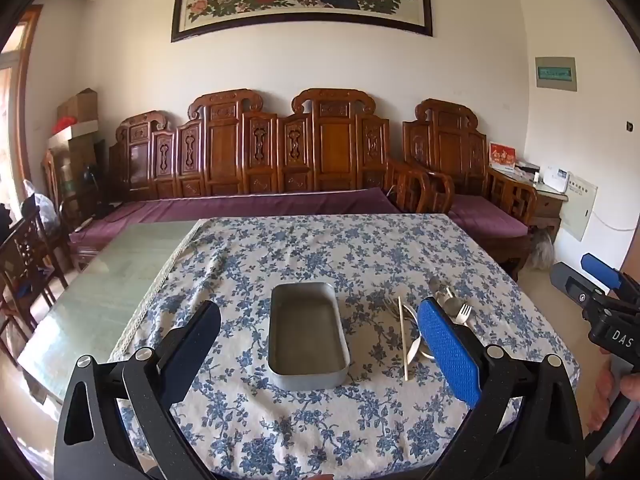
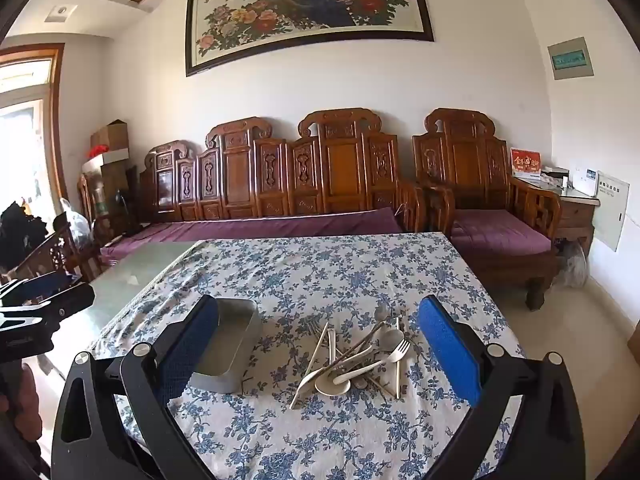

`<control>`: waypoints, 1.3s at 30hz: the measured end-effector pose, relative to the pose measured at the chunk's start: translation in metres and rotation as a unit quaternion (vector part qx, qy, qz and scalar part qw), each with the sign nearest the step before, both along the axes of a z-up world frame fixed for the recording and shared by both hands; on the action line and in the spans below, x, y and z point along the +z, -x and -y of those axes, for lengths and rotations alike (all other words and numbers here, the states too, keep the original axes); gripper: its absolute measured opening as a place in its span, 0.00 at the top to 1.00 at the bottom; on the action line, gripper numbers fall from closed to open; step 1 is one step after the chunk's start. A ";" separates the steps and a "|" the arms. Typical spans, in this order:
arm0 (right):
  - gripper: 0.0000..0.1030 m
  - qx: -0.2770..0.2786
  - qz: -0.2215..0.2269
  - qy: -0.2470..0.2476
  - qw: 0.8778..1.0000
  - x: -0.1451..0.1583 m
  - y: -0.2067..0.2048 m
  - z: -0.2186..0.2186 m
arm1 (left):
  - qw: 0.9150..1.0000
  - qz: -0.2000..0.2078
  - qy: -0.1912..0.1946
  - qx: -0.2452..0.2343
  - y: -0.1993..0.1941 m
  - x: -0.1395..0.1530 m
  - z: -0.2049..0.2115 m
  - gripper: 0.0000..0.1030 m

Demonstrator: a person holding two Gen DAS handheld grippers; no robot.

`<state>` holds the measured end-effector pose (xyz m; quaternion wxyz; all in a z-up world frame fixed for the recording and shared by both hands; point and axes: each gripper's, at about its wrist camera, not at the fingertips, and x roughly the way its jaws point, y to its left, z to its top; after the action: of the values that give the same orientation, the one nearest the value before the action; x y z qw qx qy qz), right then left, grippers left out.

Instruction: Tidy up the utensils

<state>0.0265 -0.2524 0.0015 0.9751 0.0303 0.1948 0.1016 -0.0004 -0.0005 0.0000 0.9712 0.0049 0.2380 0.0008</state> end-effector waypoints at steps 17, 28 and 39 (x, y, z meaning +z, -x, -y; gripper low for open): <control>0.03 0.001 0.002 -0.002 1.000 0.000 -0.001 0.001 | 1.000 -0.002 0.004 -0.002 0.001 0.006 0.005 0.08; 0.03 0.001 0.003 -0.003 1.000 -0.001 -0.001 0.001 | 1.000 0.000 0.006 -0.003 0.002 0.006 0.003 0.08; 0.03 0.001 0.004 -0.002 1.000 -0.001 0.000 -0.001 | 1.000 0.001 0.006 -0.003 0.002 0.006 0.004 0.08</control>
<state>0.0262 -0.2513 0.0007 0.9756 0.0317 0.1910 0.1032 -0.0025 -0.0047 0.0062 0.9716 -0.0004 0.2368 -0.0034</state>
